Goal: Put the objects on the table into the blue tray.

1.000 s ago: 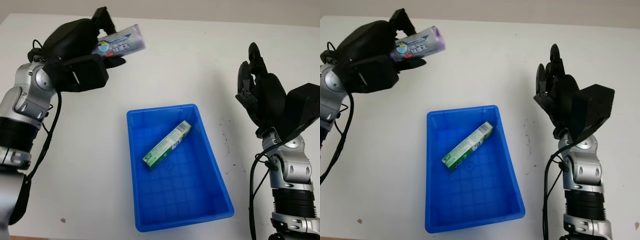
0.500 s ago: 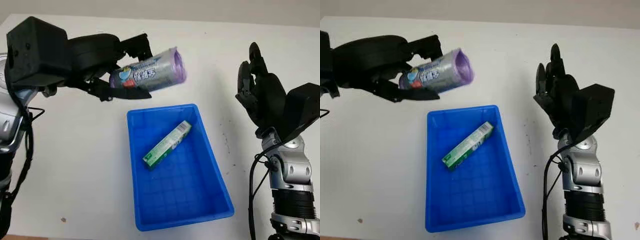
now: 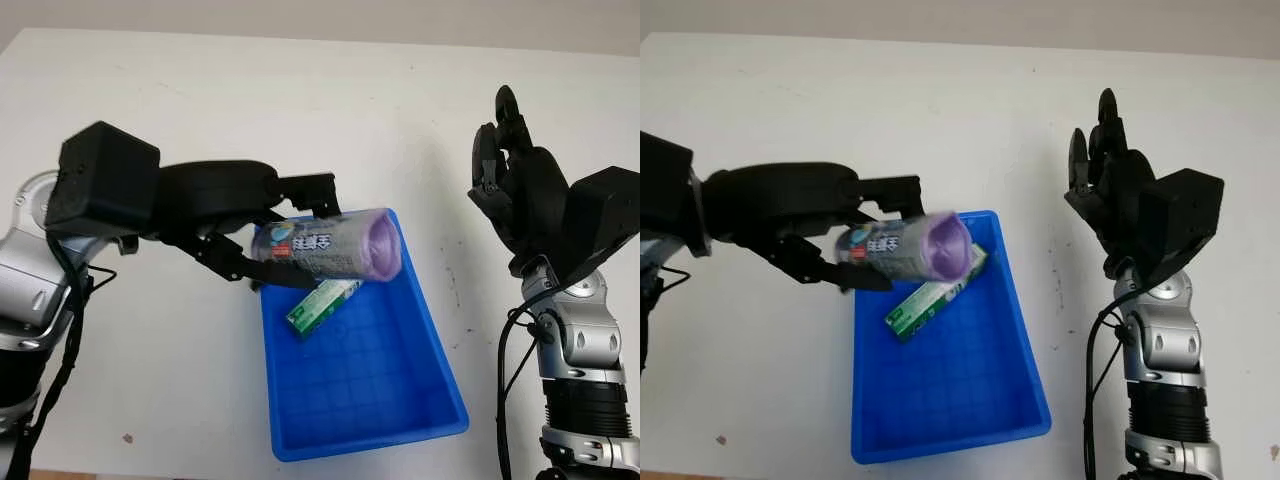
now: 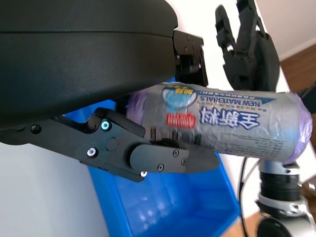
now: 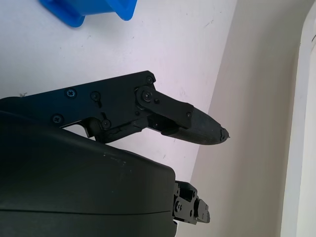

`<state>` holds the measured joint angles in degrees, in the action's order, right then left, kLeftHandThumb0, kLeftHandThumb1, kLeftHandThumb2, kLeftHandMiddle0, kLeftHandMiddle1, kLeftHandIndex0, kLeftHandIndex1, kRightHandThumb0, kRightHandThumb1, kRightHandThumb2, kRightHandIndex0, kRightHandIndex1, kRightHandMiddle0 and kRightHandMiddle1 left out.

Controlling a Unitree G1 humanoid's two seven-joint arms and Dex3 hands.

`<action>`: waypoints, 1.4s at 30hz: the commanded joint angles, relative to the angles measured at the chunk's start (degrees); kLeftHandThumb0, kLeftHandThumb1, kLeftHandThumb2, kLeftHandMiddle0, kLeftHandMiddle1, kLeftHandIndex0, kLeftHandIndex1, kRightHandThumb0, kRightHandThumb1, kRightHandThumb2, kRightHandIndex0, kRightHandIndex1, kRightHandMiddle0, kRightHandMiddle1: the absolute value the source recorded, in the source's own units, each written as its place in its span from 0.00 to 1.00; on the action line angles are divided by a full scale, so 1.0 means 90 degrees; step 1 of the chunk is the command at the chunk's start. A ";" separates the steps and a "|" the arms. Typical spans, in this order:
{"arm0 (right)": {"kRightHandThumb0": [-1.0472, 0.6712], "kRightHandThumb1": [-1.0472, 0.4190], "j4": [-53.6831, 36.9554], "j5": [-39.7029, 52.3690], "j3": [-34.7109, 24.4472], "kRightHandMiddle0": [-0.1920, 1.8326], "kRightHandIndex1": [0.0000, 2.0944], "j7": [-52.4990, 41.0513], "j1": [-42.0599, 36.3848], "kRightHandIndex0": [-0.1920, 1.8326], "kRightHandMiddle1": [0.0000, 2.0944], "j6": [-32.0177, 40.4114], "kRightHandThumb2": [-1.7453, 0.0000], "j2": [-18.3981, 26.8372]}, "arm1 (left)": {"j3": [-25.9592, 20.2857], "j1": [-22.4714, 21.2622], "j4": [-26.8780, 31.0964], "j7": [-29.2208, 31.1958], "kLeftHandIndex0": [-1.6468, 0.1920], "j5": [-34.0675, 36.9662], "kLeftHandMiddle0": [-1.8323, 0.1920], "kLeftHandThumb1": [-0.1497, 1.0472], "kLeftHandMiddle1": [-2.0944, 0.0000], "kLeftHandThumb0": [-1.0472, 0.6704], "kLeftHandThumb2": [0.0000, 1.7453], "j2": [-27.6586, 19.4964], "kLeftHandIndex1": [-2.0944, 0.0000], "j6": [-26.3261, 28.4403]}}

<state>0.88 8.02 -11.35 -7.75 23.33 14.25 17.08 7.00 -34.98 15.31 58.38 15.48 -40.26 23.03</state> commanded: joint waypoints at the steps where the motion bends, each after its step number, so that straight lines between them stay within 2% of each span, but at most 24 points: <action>1: 0.27 0.00 -0.0115 -0.0005 -0.0011 0.00 0.00 0.0015 -0.0039 0.00 0.00 -0.0036 0.59 -0.0001 | 0.0034 0.0076 0.0015 -0.0004 0.81 0.0169 0.75 1.00 0.97 0.30 0.14 0.0106 0.93 0.0187; 8: 0.27 0.00 -0.0202 0.0034 -0.0041 0.00 0.00 0.0087 -0.0084 0.00 0.00 0.0081 0.60 -0.0046 | -0.0080 0.0157 0.0098 -0.0316 0.82 0.0668 0.82 1.00 0.99 0.30 0.09 0.0468 0.97 0.0853; 13: 0.27 0.00 -0.0206 0.0043 -0.0048 0.00 0.00 0.0054 -0.0113 0.00 0.00 0.0054 0.60 -0.0038 | -0.0108 0.0123 0.0016 -0.0262 0.89 0.0723 0.93 0.97 0.99 0.28 0.03 0.0502 0.99 0.0635; 16: 0.27 0.00 -0.0203 0.0048 -0.0053 0.00 0.00 0.0032 -0.0122 0.00 0.00 0.0041 0.60 -0.0024 | -0.0215 -0.0070 -0.0138 -0.0099 0.92 0.0890 0.97 0.93 0.99 0.24 0.02 0.0425 0.99 0.0647; 19: 0.27 0.00 -0.0194 0.0073 -0.0071 0.00 0.00 0.0011 -0.0114 0.00 0.00 0.0028 0.59 -0.0025 | -0.0688 -0.0243 -0.0547 -0.0265 0.90 0.1231 0.94 0.93 0.97 0.22 0.03 0.0574 0.97 0.0696; 20: 0.27 0.00 -0.0189 0.0083 -0.0080 0.00 0.00 0.0002 -0.0110 0.00 0.00 0.0017 0.59 -0.0026 | -0.0902 -0.0210 -0.0665 -0.0532 0.85 0.1280 0.88 0.97 0.95 0.23 0.05 0.0740 0.95 0.0579; 22: 0.27 0.00 -0.0171 0.0148 -0.0123 0.00 0.00 -0.0010 -0.0092 0.00 0.00 -0.0006 0.59 -0.0051 | -0.1325 -0.0066 -0.0820 -0.1355 0.74 0.1256 0.76 0.99 0.94 0.24 0.11 0.1218 0.92 0.0228; 24: 0.27 0.00 -0.0148 0.0181 -0.0136 0.00 0.00 -0.0026 -0.0076 0.00 0.00 -0.0007 0.59 -0.0042 | -0.1647 0.0069 -0.1055 -0.2237 0.64 0.1039 0.64 1.00 0.91 0.27 0.18 0.1778 0.84 -0.0515; 26: 0.27 0.00 -0.0090 0.0182 -0.0134 0.00 0.00 -0.0033 -0.0048 0.00 0.00 -0.0044 0.59 -0.0030 | -0.1877 0.0077 -0.1528 -0.2947 0.71 0.0767 0.63 1.00 0.81 0.30 0.27 0.2259 0.64 -0.1463; 28: 0.27 0.00 -0.0021 0.0193 -0.0129 0.00 0.00 -0.0065 -0.0010 0.00 0.00 -0.0089 0.59 -0.0024 | -0.2035 -0.0017 -0.2045 -0.3510 0.74 0.0540 0.64 1.00 0.77 0.31 0.30 0.2529 0.57 -0.2057; 30: 0.27 0.00 0.0040 0.0190 -0.0110 0.00 0.00 -0.0086 0.0041 0.00 0.00 -0.0124 0.58 -0.0033 | -0.2207 -0.0182 -0.2586 -0.4008 0.83 0.0485 0.71 1.00 0.84 0.29 0.30 0.2691 0.62 -0.2232; 31: 0.27 0.00 0.0065 0.0199 -0.0108 0.00 0.00 -0.0078 0.0063 0.00 0.00 -0.0133 0.58 -0.0057 | -0.2304 -0.0297 -0.2971 -0.4152 0.84 0.0512 0.71 1.00 0.87 0.28 0.30 0.2728 0.65 -0.2293; 33: 0.26 0.00 0.0126 0.0214 -0.0110 0.00 0.00 -0.0055 0.0103 0.00 0.00 -0.0165 0.58 -0.0103 | -0.2382 -0.0503 -0.3749 -0.4183 0.91 0.0503 0.83 1.00 0.96 0.25 0.30 0.2699 0.82 -0.2464; 35: 0.25 0.00 0.0209 0.0236 -0.0110 0.00 0.00 -0.0061 0.0140 0.00 0.00 -0.0244 0.58 -0.0132 | -0.2373 -0.0643 -0.4411 -0.4136 0.95 0.0375 0.90 1.00 0.98 0.22 0.30 0.2609 0.91 -0.2696; 39: 0.24 0.00 0.0348 0.0291 -0.0120 0.00 0.00 -0.0080 0.0220 0.00 0.00 -0.0354 0.58 -0.0186 | -0.2363 -0.0890 -0.5514 -0.4090 1.00 0.0114 0.98 1.00 0.99 0.19 0.32 0.2505 0.98 -0.3246; 42: 0.22 0.00 0.0412 0.0250 -0.0078 0.00 0.00 -0.0095 0.0252 0.00 0.00 -0.0369 0.57 -0.0170 | -0.2336 -0.1101 -0.6309 -0.4127 1.00 -0.0125 1.00 1.00 1.00 0.18 0.36 0.2409 1.00 -0.3508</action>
<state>4.17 10.27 -12.07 -8.50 25.26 11.74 15.56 -14.08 -43.07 -39.30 21.40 15.10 -17.44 -7.39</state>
